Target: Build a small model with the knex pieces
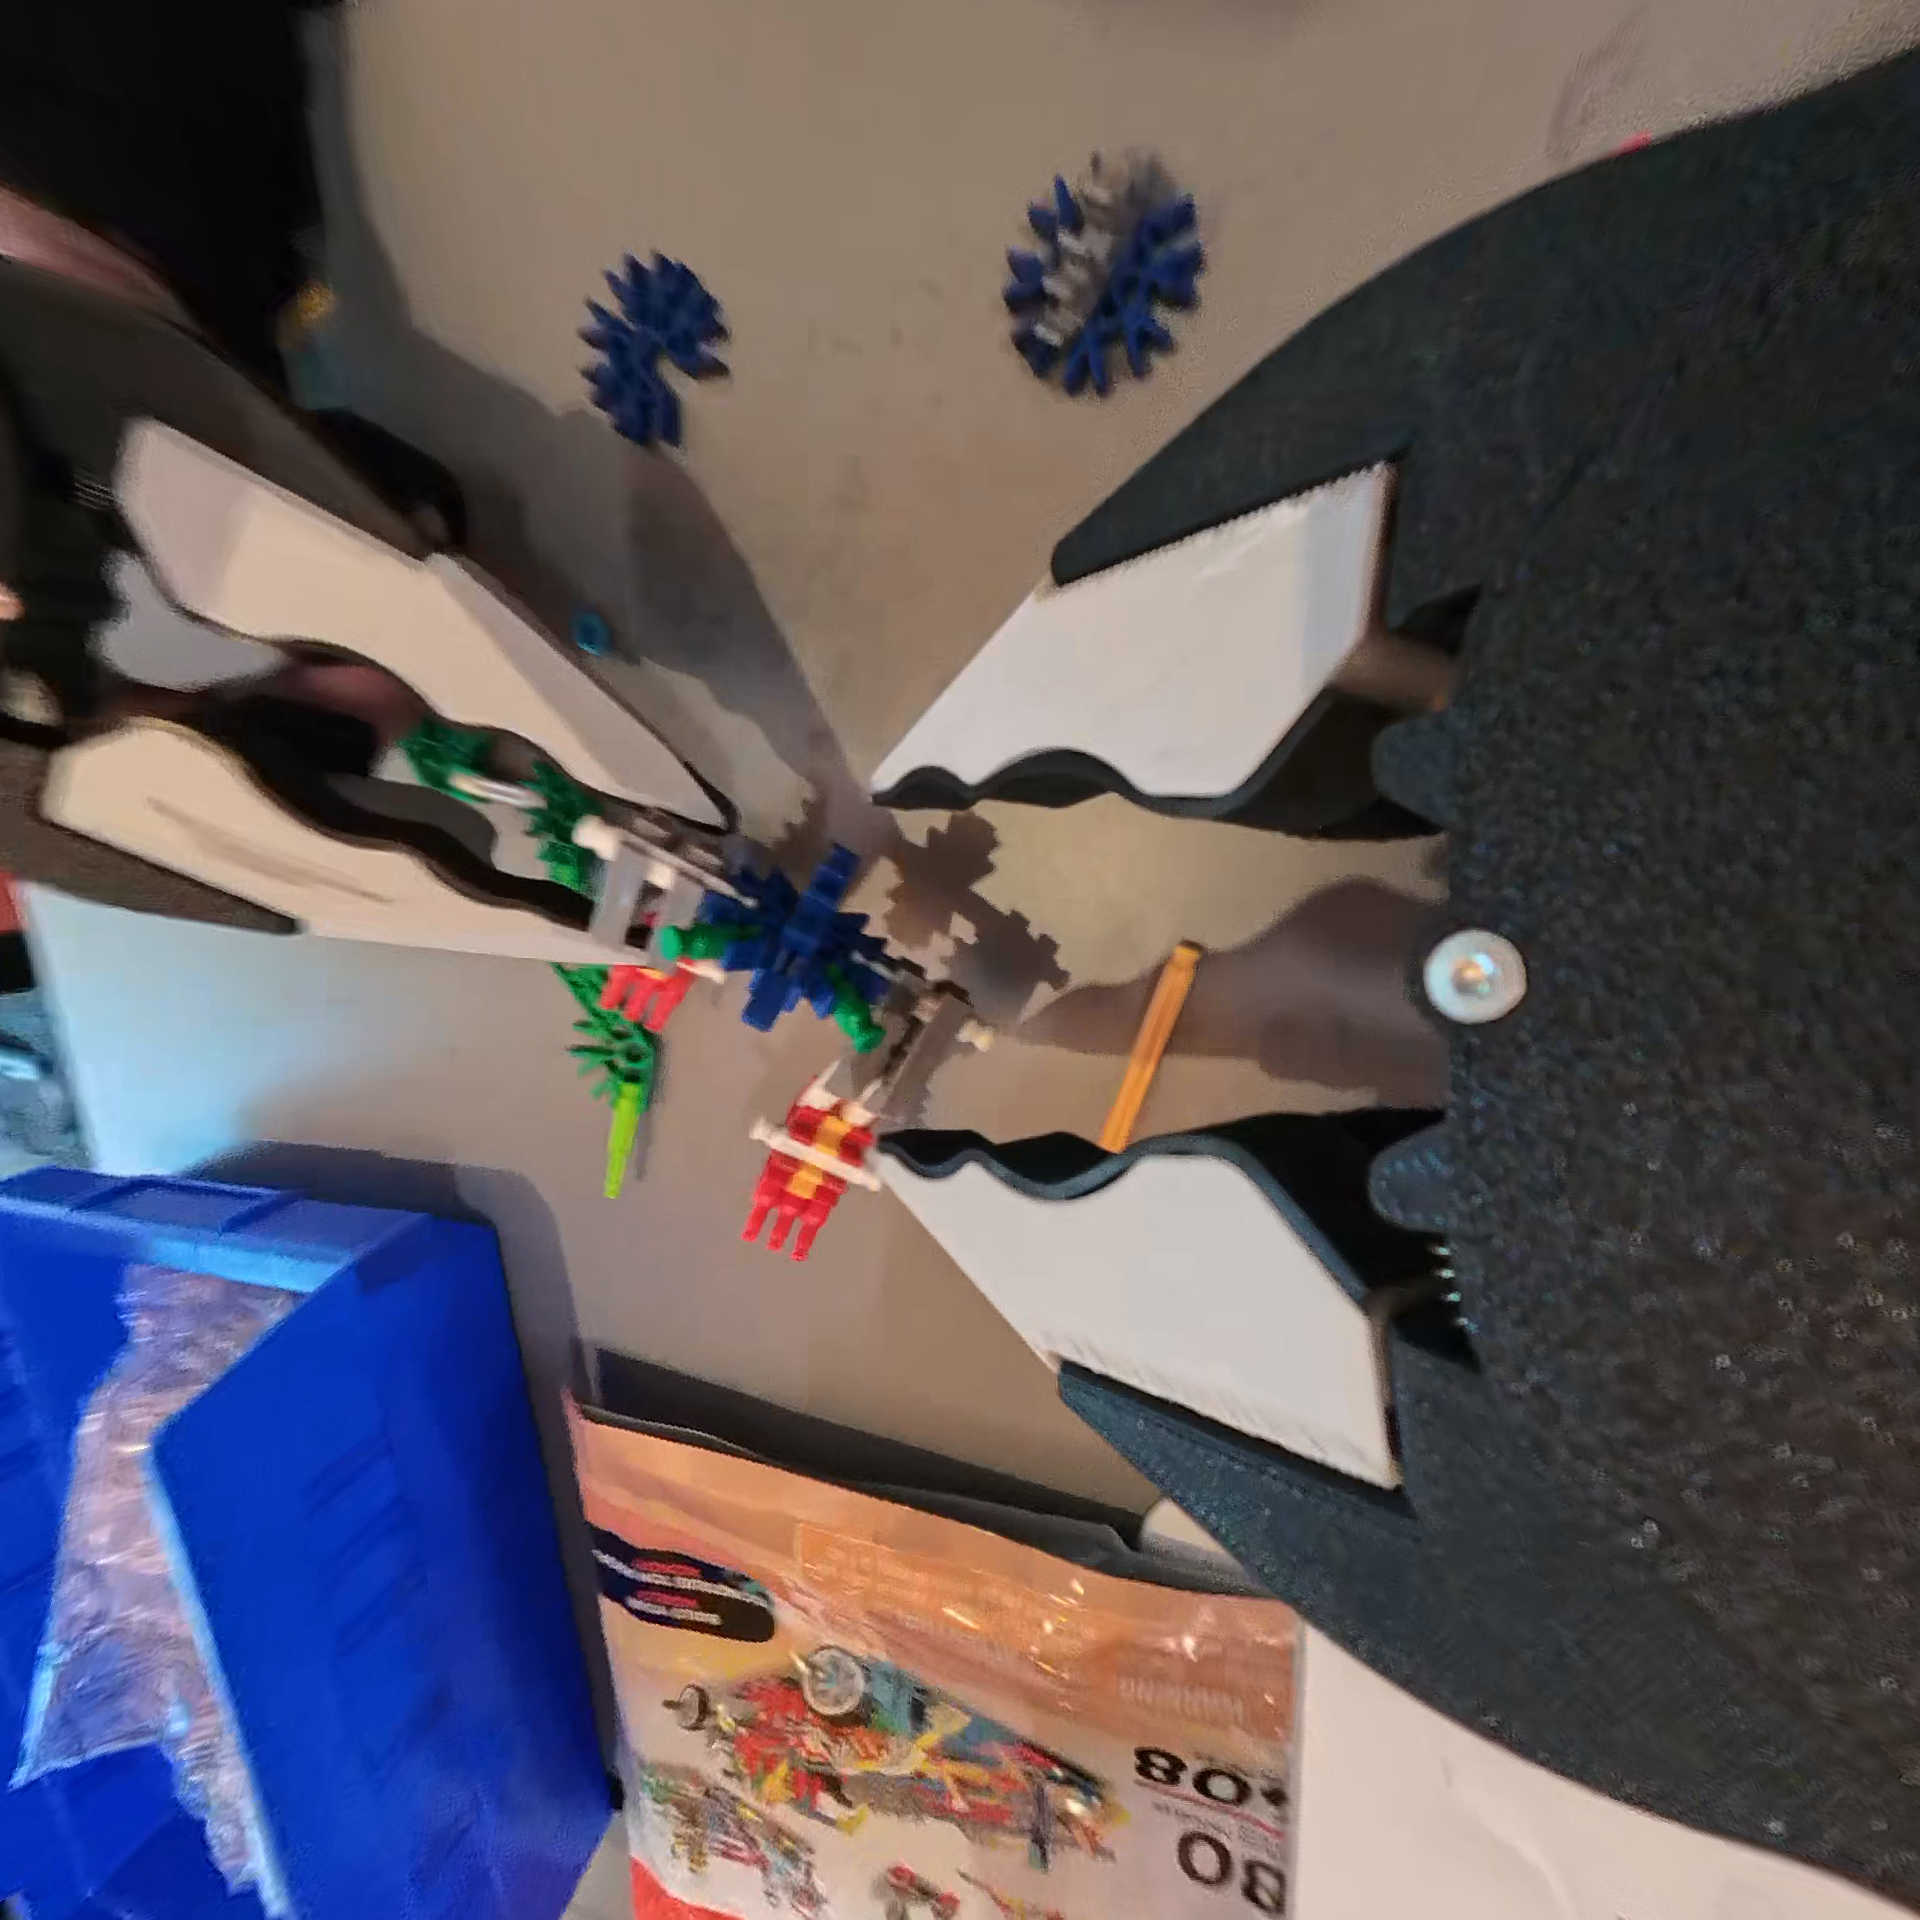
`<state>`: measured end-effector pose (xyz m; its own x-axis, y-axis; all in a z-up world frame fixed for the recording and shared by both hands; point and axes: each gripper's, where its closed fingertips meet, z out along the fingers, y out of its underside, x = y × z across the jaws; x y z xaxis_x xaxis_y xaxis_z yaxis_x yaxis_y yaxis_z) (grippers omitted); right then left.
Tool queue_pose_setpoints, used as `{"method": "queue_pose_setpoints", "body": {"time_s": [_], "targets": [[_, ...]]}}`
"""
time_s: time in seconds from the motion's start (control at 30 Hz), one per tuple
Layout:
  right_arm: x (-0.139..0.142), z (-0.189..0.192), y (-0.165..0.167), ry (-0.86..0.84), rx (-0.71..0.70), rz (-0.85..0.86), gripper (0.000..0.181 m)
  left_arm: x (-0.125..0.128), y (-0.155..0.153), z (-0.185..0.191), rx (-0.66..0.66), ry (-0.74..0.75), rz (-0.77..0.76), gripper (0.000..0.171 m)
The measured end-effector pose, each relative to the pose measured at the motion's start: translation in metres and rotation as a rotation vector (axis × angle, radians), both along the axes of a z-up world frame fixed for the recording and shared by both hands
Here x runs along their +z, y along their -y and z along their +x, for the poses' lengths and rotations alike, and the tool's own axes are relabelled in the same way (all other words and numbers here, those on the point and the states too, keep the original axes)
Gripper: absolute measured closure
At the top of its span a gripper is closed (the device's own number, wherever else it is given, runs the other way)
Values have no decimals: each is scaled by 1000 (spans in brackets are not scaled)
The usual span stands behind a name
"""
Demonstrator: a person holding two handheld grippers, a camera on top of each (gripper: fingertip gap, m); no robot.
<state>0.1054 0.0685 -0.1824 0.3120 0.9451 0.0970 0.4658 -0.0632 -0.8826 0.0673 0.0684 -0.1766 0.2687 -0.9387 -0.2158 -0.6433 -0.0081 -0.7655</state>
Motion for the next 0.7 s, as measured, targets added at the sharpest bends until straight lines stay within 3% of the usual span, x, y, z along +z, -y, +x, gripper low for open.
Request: {"method": "queue_pose_setpoints", "body": {"time_s": [0.13, 0.23, 0.37, 0.7], "targets": [[-1, 0, 1, 9, 8, -2, 154, -18, -8, -2, 11, -82, 86, 118], [-1, 0, 2, 6, 15, -6, 154, -13, -19, -2, 40, -68, 161, 139], [1, 1, 3, -14, 24, -21, 154, -10, -17, 0, 13, -44, 149, 140], [6, 1, 19, -58, 114, -87, 154, 1, 11, -3, -47, -69, -121, 141]]}}
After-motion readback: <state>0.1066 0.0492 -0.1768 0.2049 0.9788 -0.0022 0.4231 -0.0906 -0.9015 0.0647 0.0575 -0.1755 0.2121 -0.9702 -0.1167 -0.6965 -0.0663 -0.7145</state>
